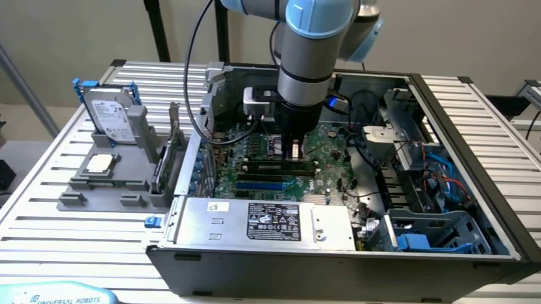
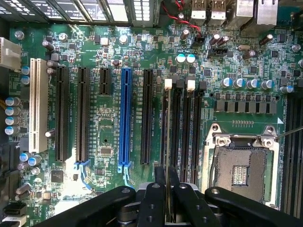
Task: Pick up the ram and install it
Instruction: 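Insert the ram into the slot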
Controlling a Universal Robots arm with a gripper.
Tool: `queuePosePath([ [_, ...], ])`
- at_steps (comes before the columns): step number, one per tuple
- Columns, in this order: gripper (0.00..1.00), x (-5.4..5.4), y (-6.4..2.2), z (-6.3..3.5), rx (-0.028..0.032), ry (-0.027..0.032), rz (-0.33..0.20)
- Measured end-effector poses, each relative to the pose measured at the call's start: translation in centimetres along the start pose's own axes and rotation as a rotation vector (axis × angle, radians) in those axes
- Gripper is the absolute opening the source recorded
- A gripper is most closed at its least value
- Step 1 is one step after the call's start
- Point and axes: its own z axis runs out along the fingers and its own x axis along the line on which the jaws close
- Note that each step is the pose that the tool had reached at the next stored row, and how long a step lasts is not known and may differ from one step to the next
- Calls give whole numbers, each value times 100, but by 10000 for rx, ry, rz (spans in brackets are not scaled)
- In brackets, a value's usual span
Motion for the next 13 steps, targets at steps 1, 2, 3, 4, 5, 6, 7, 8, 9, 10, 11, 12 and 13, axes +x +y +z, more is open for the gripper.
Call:
queuePosePath([
  [1,15,0,0,0,0,0,0],
  [2,15,0,0,0,1,0,0],
  [3,22,-1,0,-1,2,-1,0],
  [4,22,0,0,-12,1,0,0],
  [5,22,-1,1,-32,0,-2,1],
  [6,22,-1,2,-60,-5,0,1],
  [7,22,-2,3,-93,-7,0,1],
  [8,22,-3,4,-126,-7,-1,1],
  [9,22,-3,4,-157,-8,-2,1],
  [10,22,-4,6,-185,-10,-3,-1],
  [11,22,-4,8,-209,-10,-8,-1],
  [12,22,-5,13,-231,-10,-13,0],
  [13,20,-5,16,-249,-10,-17,0],
])
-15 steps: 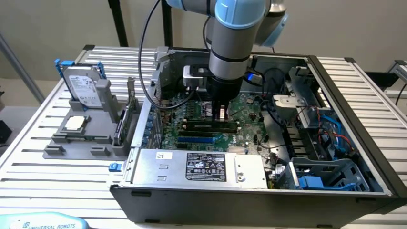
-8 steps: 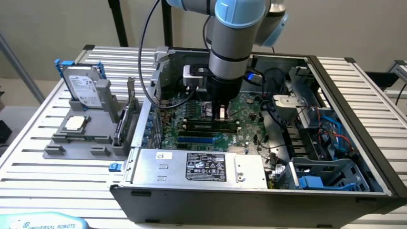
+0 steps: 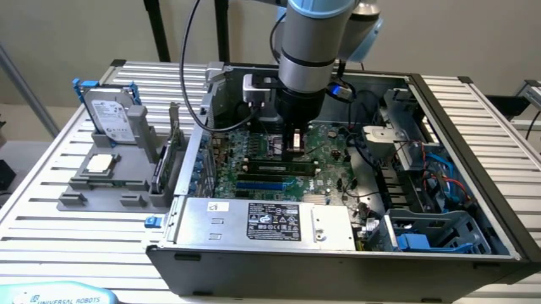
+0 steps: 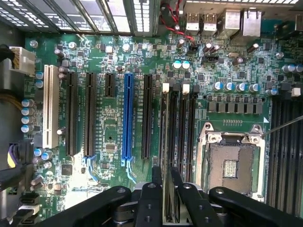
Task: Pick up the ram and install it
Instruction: 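Insert the ram into the slot, then press down the ram until it locks into place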
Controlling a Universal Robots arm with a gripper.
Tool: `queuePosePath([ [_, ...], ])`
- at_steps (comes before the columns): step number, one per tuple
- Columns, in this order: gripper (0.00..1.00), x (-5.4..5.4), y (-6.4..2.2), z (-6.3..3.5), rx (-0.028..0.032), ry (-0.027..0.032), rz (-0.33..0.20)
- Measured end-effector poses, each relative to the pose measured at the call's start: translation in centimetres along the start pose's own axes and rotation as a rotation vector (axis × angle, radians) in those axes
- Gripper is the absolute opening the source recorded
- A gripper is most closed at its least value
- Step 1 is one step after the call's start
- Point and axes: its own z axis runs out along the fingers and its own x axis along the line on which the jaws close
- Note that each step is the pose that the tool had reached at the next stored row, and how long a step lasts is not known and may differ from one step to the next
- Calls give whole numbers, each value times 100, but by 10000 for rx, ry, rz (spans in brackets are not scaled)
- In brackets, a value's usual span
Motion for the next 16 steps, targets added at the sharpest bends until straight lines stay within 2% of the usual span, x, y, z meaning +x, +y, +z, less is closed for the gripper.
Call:
queuePosePath([
  [1,20,0,3,-12,-1,-1,0],
  [2,13,0,7,-16,0,-10,0],
  [3,11,-1,14,-15,1,-17,-1],
  [16,11,0,20,-16,0,-16,0],
])
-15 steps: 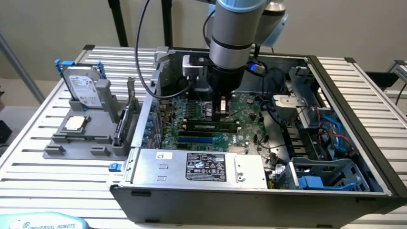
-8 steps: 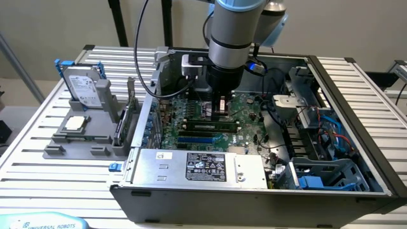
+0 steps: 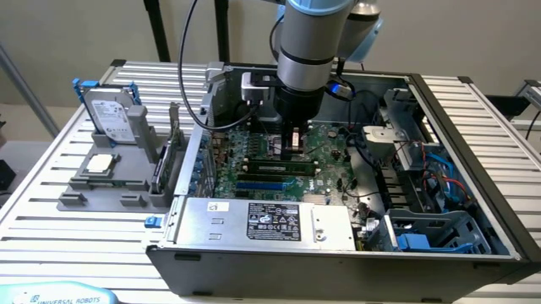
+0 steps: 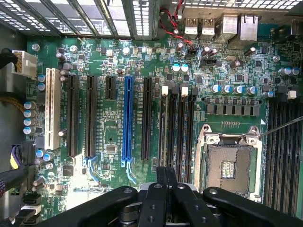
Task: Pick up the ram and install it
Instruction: 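Press down the ram until it locks into place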
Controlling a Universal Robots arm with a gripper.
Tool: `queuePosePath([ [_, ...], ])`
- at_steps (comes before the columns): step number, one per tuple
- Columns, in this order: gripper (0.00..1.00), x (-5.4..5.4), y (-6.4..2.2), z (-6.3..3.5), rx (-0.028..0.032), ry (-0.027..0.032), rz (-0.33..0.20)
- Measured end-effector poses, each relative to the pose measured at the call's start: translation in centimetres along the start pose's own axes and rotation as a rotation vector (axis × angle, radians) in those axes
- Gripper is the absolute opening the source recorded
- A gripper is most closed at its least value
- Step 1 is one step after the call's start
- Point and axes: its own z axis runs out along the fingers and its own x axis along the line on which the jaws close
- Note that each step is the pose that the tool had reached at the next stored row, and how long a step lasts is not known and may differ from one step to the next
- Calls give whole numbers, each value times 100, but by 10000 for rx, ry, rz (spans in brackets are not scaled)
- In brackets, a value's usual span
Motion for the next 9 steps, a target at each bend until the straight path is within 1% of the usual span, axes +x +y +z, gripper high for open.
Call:
queuePosePath([
  [9,11,0,0,5,2,2,-1],
])
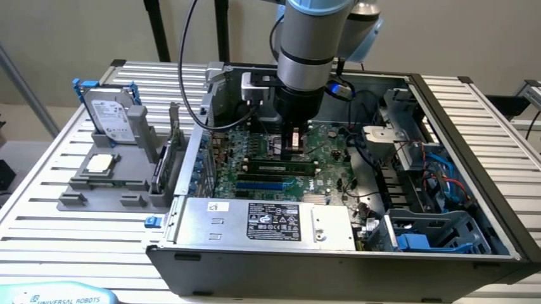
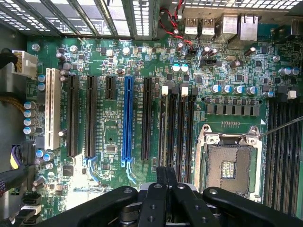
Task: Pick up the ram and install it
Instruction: 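Press down the ram until it locks into place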
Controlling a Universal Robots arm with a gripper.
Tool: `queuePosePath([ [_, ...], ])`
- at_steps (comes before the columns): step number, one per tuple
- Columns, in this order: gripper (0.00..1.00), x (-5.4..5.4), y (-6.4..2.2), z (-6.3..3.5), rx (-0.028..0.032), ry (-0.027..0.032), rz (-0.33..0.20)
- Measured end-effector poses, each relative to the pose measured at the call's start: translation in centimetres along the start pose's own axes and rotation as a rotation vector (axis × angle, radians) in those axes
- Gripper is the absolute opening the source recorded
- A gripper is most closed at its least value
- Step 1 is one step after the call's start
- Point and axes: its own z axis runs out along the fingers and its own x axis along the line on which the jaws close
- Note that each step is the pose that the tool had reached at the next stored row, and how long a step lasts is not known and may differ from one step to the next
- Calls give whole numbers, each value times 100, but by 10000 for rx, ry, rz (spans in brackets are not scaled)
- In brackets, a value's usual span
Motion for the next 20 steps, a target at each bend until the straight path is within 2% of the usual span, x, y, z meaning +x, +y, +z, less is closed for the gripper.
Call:
queuePosePath([
  [4,11,1,23,52,17,1,5],
  [10,11,3,33,146,100,3,19],
  [15,11,5,41,210,141,9,31],
  [18,11,4,43,199,147,-5,35],
  [19,11,0,44,169,152,-30,37],
  [20,11,0,45,122,148,-20,38],
])
